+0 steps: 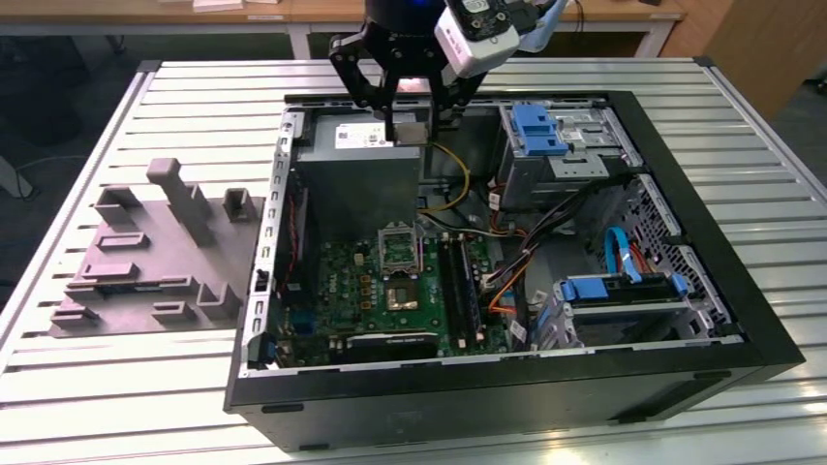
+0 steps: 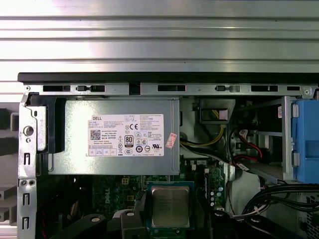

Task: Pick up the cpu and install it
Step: 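Place the cpu into insertion slot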

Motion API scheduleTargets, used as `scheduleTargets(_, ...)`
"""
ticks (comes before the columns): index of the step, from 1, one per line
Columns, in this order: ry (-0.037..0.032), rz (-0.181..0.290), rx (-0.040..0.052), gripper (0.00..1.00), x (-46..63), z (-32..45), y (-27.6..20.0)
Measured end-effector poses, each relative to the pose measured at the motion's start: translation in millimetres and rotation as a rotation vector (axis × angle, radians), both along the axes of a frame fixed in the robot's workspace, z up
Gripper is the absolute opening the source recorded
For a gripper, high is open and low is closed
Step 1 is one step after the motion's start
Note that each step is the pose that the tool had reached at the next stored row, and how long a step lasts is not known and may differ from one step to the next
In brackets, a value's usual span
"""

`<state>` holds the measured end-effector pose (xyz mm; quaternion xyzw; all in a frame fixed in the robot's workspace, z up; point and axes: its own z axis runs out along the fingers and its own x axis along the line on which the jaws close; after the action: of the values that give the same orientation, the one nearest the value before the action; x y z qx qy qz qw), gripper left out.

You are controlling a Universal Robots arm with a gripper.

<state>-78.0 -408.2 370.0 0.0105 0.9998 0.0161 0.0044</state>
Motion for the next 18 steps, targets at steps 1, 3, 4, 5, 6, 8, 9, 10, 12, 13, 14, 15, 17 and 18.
scheduleTargets(1,0.0000,0.000,0.0000,0.47,0.0,0.0,0.0)
scheduleTargets(3,0.0000,0.000,0.0000,0.47,0.0,0.0,0.0)
scheduleTargets(4,0.0000,0.000,0.0000,0.47,-0.1,0.0,0.0)
scheduleTargets(5,0.0001,0.000,-0.0001,0.47,-0.2,0.0,-0.3)
scheduleTargets(6,0.0000,0.000,0.0000,0.47,-0.2,-0.2,-1.0)
scheduleTargets(8,0.0001,0.000,-0.0001,0.47,-0.1,-1.3,-4.4)
scheduleTargets(9,0.0001,0.000,-0.0002,0.47,-0.1,-2.2,-6.3)
scheduleTargets(10,-0.0001,0.000,0.0003,0.47,0.0,-3.9,-7.2)
scheduleTargets(12,0.0000,0.000,0.0000,0.47,-0.1,-9.2,-10.4)
scheduleTargets(13,0.0002,0.000,-0.0003,0.47,-0.1,-10.1,-11.7)
scheduleTargets(14,0.0000,0.000,0.0000,0.47,-0.1,-10.9,-13.1)
scheduleTargets(15,0.0000,0.000,0.0000,0.47,-0.1,-11.6,-14.7)
scheduleTargets(17,0.0000,0.000,0.0000,0.47,-0.1,-12.6,-18.5)
scheduleTargets(18,0.0000,0.000,0.0000,0.47,-0.1,-13.1,-20.1)
